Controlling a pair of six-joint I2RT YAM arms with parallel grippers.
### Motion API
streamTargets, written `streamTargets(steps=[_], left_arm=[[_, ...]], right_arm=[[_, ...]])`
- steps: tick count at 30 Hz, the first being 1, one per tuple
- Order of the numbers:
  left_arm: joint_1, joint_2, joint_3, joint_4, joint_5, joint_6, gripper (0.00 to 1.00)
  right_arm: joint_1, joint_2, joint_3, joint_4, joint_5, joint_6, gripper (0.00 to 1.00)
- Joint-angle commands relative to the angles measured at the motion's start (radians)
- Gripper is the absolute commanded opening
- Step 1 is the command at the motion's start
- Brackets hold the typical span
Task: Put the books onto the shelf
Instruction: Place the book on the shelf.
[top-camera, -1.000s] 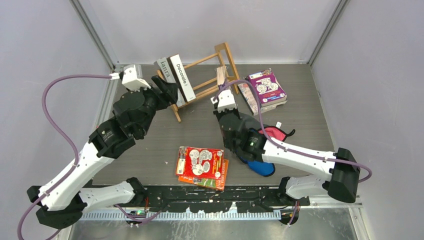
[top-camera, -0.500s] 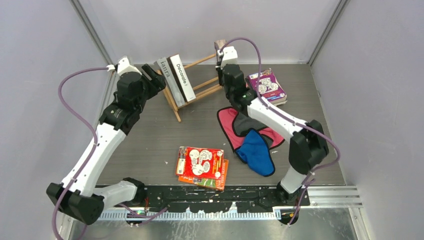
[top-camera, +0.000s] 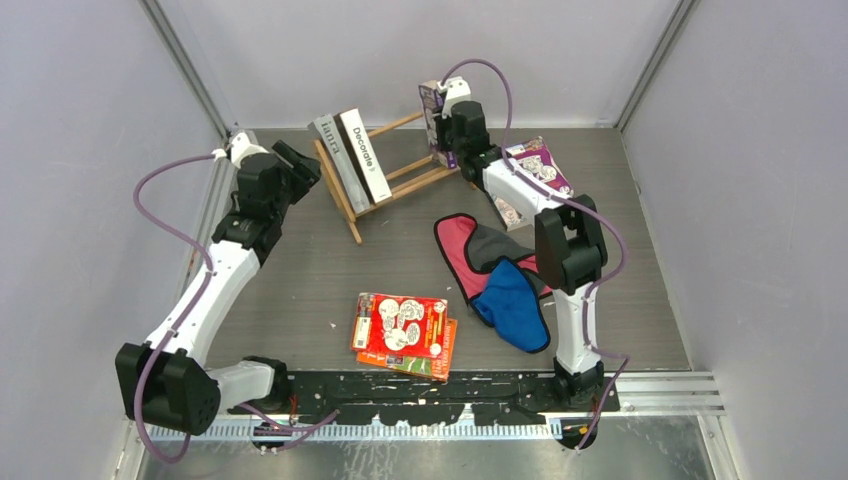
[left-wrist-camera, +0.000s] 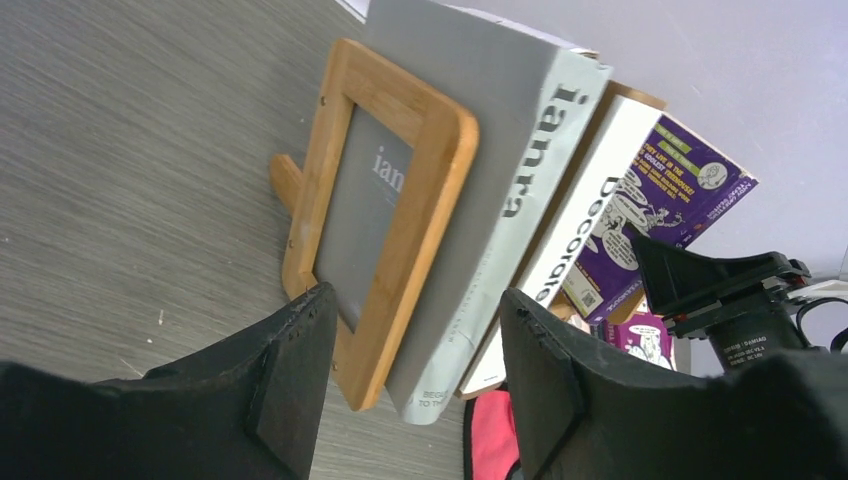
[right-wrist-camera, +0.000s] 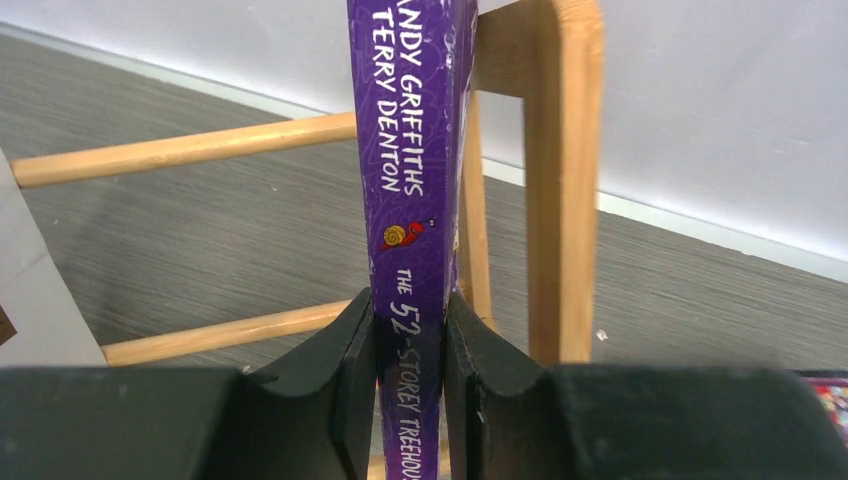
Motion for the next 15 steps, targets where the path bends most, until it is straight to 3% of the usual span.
streamTargets(steps=[1, 15], left_arm=[[0.011, -0.033, -0.044, 0.146, -0.002, -0.067, 0.61], [0.011, -0.034, -0.102, 0.183, -0.006, -0.132, 0.59]], right_arm=[[-0.004, 0.006, 0.140, 0.083, -0.084, -0.032, 0.01], [-0.043, 0.024, 0.116, 0.069, -0.116, -0.038, 0.01]])
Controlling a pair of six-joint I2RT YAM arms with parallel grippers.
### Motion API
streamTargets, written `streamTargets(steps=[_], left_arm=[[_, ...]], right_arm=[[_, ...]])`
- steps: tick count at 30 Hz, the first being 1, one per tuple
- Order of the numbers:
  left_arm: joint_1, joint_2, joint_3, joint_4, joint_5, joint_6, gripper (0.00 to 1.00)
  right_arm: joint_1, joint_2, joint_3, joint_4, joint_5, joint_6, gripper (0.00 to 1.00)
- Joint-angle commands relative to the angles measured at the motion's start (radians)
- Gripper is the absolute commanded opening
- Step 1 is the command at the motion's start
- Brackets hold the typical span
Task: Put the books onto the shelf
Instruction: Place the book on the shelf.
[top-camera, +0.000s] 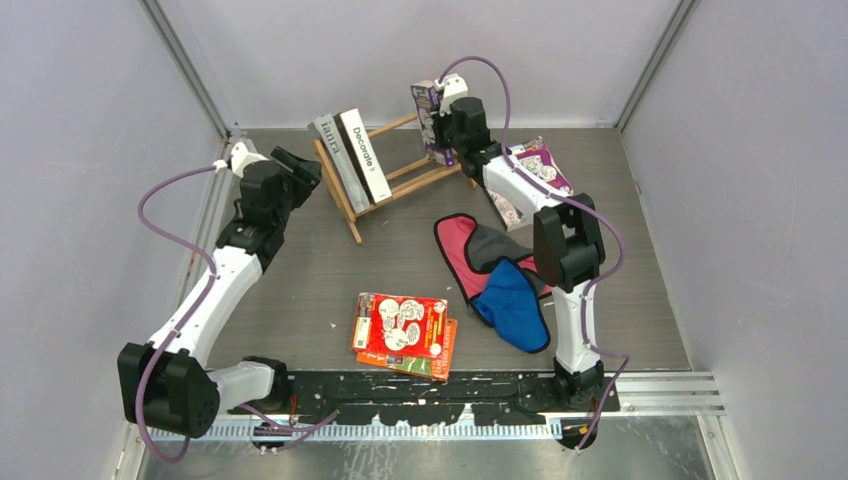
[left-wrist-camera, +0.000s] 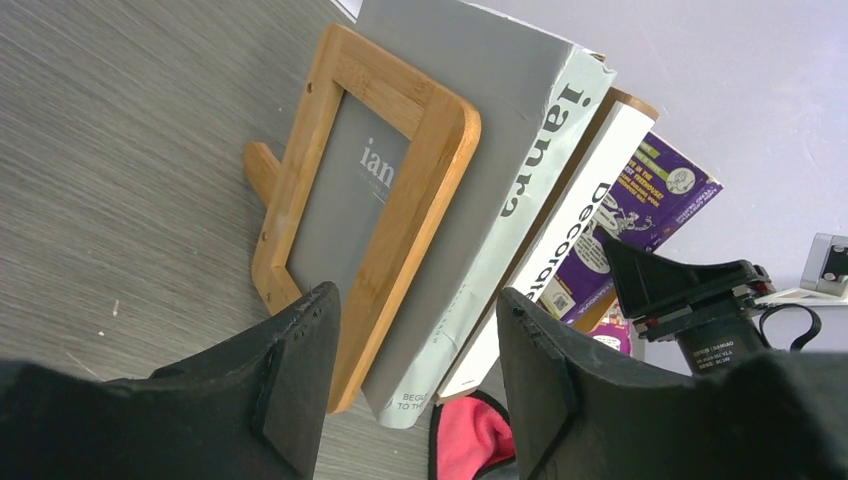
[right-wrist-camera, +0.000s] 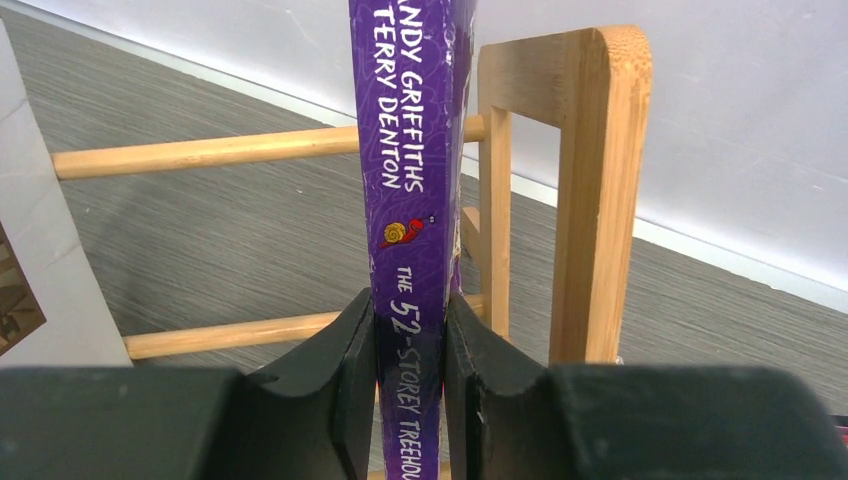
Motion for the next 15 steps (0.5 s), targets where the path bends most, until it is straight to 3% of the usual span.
streamTargets(steps=[1, 8, 10, 13, 15], left_arm=[[0.003, -0.020, -0.014, 0.096, -0.005, -0.028, 0.59], [0.004, 0.014, -0.019, 0.120, 0.006, -0.055, 0.58], [0.004, 0.019, -0.026, 0.133, 0.008, -0.061, 0.58], [0.003, 0.020, -0.034, 0.137, 0.006, -0.064, 0.58], [0.003, 0.017, -0.040, 0.141, 0.006, -0.065, 0.58]], right_arm=[[-0.032, -0.030, 0.037, 0.097, -0.022, -0.015, 0.01], [-0.080, -0.011, 0.044, 0.067, -0.057, -0.012, 0.02], [-0.085, -0.005, 0.050, 0.055, -0.067, -0.017, 0.14], [-0.085, 0.002, 0.050, 0.050, -0.067, -0.024, 0.42], [-0.085, -0.001, 0.043, 0.059, -0.066, -0.025, 0.51]])
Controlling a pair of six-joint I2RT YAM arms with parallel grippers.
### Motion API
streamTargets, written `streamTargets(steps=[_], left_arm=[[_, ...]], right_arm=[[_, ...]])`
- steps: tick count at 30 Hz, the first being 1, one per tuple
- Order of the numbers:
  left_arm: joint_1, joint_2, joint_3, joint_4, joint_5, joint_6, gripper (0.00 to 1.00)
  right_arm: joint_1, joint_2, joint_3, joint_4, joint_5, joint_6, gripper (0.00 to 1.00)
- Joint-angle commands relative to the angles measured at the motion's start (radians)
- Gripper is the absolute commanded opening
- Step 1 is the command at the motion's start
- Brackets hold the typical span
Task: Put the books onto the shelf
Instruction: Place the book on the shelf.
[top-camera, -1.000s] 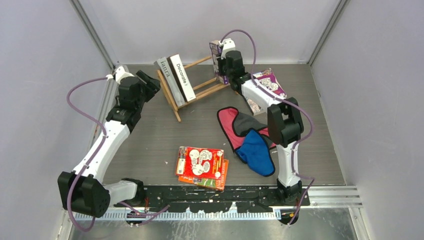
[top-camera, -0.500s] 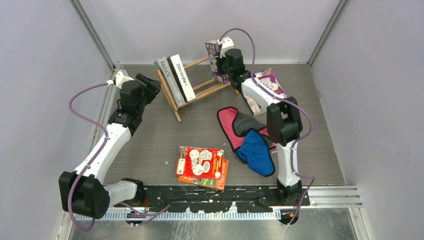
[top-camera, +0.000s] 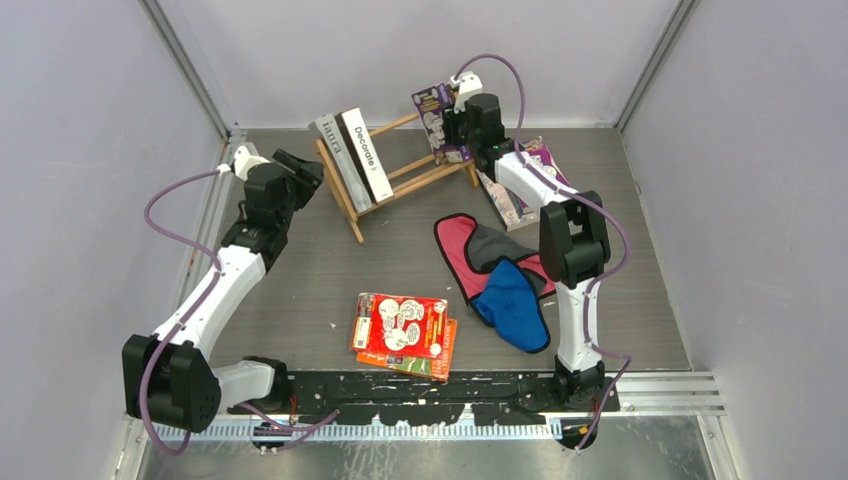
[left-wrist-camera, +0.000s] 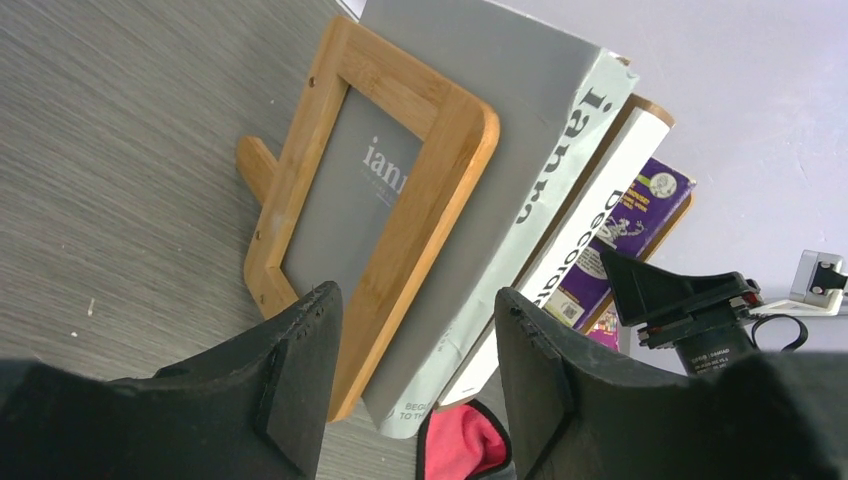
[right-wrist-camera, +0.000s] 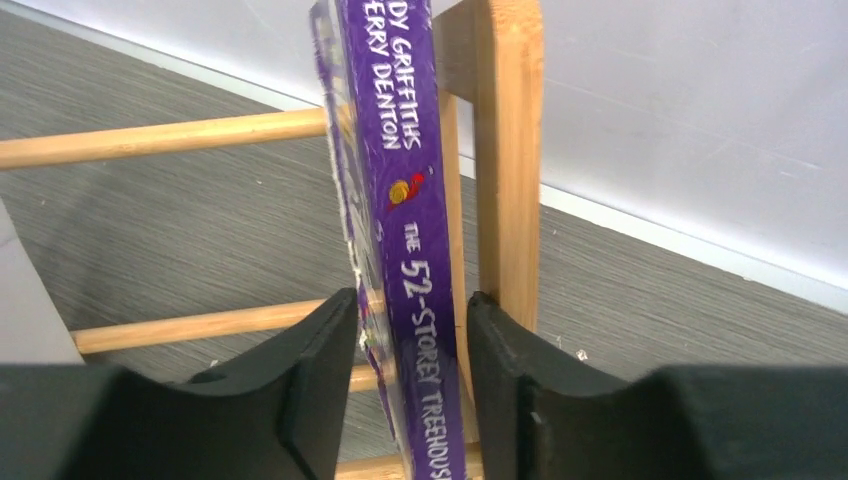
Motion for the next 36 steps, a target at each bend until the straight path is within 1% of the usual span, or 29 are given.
streamTargets(steps=[1, 3, 7, 17, 24, 27, 33, 36], left_arm=[[0.002, -0.011, -0.010, 0.072, 0.005, -0.014, 0.58], [0.003, -0.015, -0.011, 0.071, 0.005, -0.013, 0.58], [0.003, -0.018, -0.013, 0.071, 0.010, -0.013, 0.57], [0.002, -0.046, -0.029, 0.059, 0.010, -0.010, 0.57], [0.003, -0.058, -0.037, 0.050, 0.013, -0.005, 0.57], [0.002, -0.060, -0.041, 0.049, 0.014, -0.005, 0.57], [0.003, -0.082, -0.050, 0.031, 0.013, 0.006, 0.57], [0.003, -0.118, -0.067, 0.006, 0.008, 0.018, 0.57]], right_arm=[[-0.006, -0.016, 0.036, 0.078, 0.015, -0.020, 0.53], [-0.006, -0.028, 0.026, 0.091, 0.022, -0.020, 0.57], [-0.005, -0.056, 0.014, 0.097, 0.034, -0.022, 0.58], [-0.006, -0.137, -0.047, 0.132, 0.077, -0.026, 0.58], [-0.005, -0.140, -0.027, 0.106, 0.135, -0.047, 0.58], [-0.005, -0.153, -0.046, 0.117, 0.138, -0.050, 0.58], [0.001, -0.222, -0.102, 0.136, 0.118, -0.028, 0.58], [0.020, -0.274, -0.142, 0.134, 0.139, -0.020, 0.58]])
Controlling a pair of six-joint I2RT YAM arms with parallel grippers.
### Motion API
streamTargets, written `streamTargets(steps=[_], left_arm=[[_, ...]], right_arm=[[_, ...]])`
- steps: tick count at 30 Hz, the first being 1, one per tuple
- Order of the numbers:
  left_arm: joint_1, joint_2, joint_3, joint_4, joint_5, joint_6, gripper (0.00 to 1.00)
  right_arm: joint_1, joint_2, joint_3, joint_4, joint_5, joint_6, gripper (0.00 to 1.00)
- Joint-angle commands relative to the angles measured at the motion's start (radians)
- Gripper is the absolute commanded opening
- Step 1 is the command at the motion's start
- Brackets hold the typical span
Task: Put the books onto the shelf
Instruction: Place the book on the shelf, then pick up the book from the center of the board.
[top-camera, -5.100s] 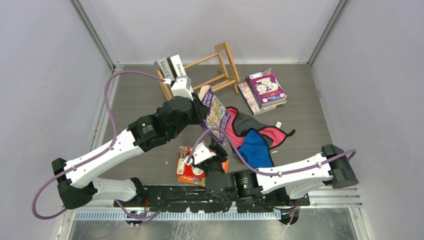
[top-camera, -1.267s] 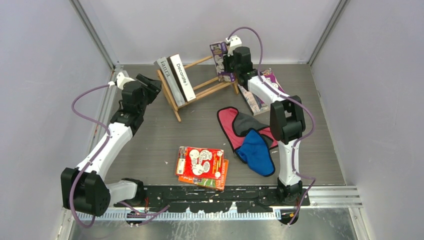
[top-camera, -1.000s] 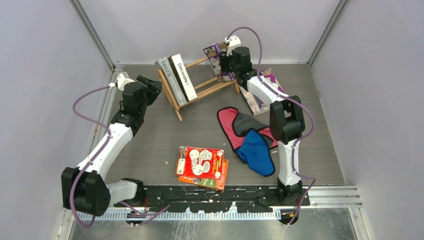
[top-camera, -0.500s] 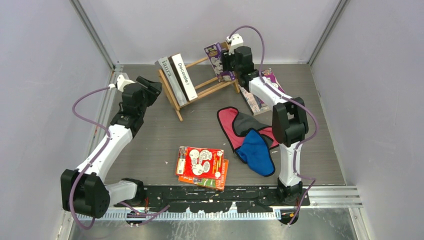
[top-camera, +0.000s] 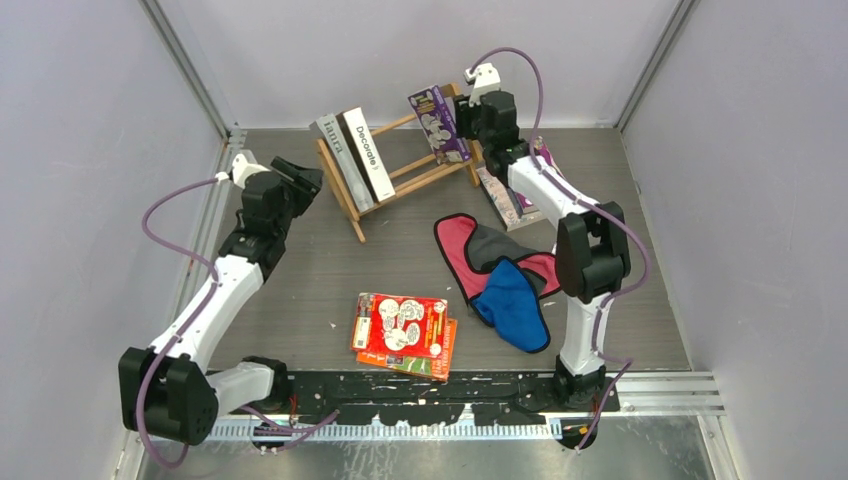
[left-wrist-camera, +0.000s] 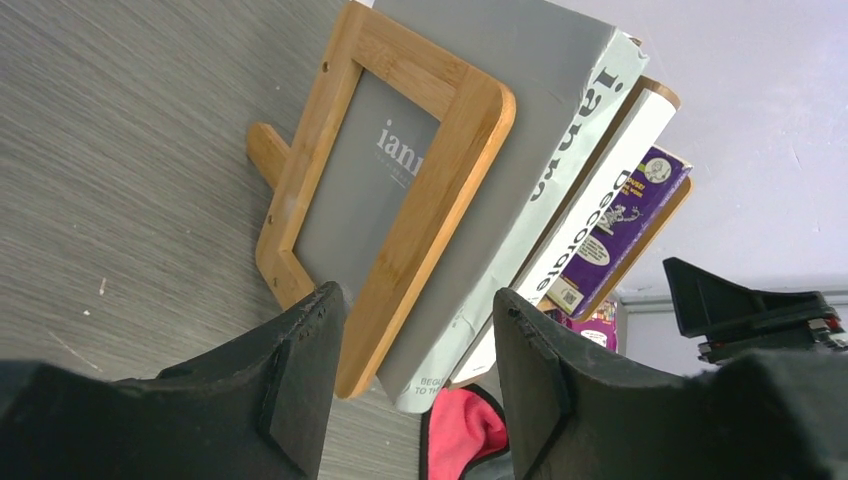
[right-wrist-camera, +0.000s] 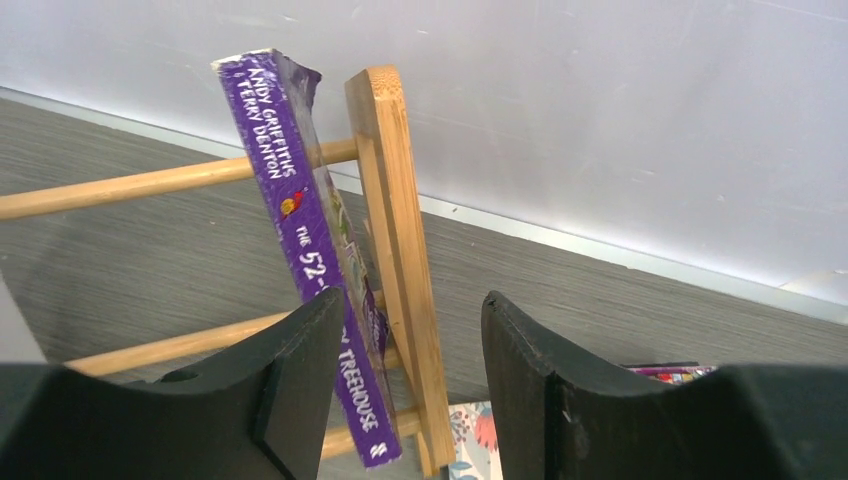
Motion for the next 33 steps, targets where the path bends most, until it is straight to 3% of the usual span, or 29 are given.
streamTargets(steps=[1, 10, 21, 27, 33], left_arm=[[0.003, -0.087, -0.020, -0.011, -0.003, 0.034, 0.57], [0.003, -0.299, -0.154, -0.175, 0.086, 0.043, 0.57], [-0.003, -0.607, -0.387, -0.306, 0.432, 0.026, 0.58], [-0.052, -0.600, -0.481, -0.273, 0.562, 0.033, 0.58], [-0.210, -0.474, -0.529, -0.221, 0.483, 0.092, 0.59]], right_arm=[[0.030, -0.153, -0.041, 0.058, 0.039, 0.014, 0.58], [0.163, -0.402, -0.282, -0.006, 0.191, 0.066, 0.58], [0.556, -0.798, -0.605, -0.233, 0.477, 0.251, 0.57], [0.723, -0.890, -0.788, -0.275, 0.609, 0.397, 0.57], [0.835, -0.905, -0.910, -0.238, 0.689, 0.486, 0.57]])
